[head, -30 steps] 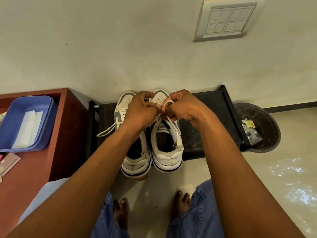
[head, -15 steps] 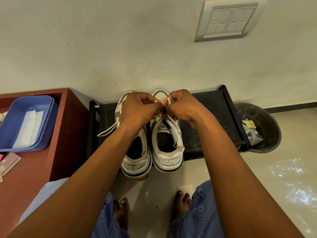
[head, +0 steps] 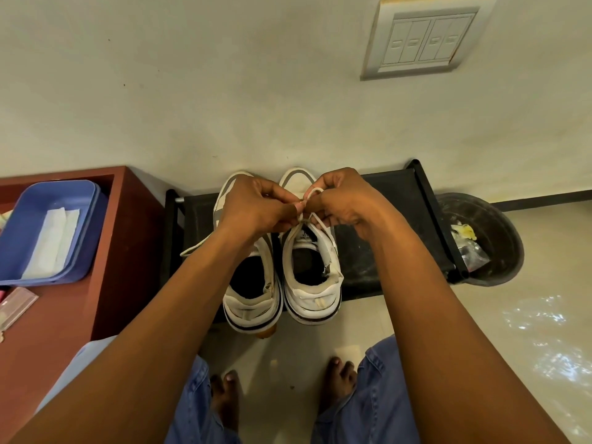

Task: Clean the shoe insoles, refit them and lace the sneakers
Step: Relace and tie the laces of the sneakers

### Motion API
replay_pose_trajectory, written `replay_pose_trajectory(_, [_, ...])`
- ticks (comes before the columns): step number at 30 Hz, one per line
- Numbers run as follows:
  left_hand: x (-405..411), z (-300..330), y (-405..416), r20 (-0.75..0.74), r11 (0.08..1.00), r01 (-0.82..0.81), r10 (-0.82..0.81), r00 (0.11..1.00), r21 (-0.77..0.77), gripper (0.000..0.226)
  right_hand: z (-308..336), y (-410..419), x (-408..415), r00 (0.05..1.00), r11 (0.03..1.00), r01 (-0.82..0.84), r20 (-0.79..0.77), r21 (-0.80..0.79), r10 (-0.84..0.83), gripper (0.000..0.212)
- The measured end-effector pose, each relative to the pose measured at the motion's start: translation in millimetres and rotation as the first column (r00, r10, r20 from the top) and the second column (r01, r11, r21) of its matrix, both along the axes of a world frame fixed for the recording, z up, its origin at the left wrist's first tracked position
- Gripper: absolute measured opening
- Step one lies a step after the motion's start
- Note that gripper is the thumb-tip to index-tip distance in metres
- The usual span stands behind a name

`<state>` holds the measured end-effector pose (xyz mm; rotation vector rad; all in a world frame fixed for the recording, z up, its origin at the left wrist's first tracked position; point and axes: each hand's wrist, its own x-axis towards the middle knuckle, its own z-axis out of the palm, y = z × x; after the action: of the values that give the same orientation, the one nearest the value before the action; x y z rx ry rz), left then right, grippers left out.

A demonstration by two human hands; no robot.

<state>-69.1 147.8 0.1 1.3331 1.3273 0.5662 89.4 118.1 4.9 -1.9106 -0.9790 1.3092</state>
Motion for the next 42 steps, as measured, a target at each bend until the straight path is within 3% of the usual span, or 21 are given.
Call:
replay_pose_trajectory(6, [-0.5,2.7,-0.2,0.041,0.998,0.037,-0.035,0.999,-0.058,0.019,-0.5,0.1,0.2,1.000,1.000,-0.006,0.009,0.001,0.006,0.013])
replay_pose_trajectory(11, [-1.0,-7.7,1.5,-0.149,0.988,0.126,-0.112,0.983,0.093,0.021,1.7,-0.9,0.0,0.999,1.000,-0.006,-0.037,0.015,0.007,0.015])
replay_pose_trajectory(17, [-2.4,-15.3,3.6,-0.251,0.964,0.188,-0.138,0.958,0.187,0.013,3.7,-1.7,2.4,0.998,1.000,0.001,-0.063,-0.004,-0.001,0.011])
replay_pose_trajectory(27, [2.5,-17.9,-3.1,-0.428,0.876,0.256,-0.063,0.901,0.409,0.014,-7.6,3.8,2.3,0.993,1.000,-0.005,0.114,-0.008,0.006,0.007])
replay_pose_trajectory(35, [8.1,-23.3,-10.6,-0.491,0.842,0.261,0.005,0.871,0.471,0.028,-2.5,1.0,0.2,0.996,1.000,-0.017,0.088,-0.026,0.019,0.020])
replay_pose_trajectory(42, [12.5,-32.4,-15.5,-0.537,0.818,0.288,0.030,0.843,0.498,0.031,5.4,-0.8,2.3,0.998,0.999,-0.019,0.063,-0.033,0.021,0.011])
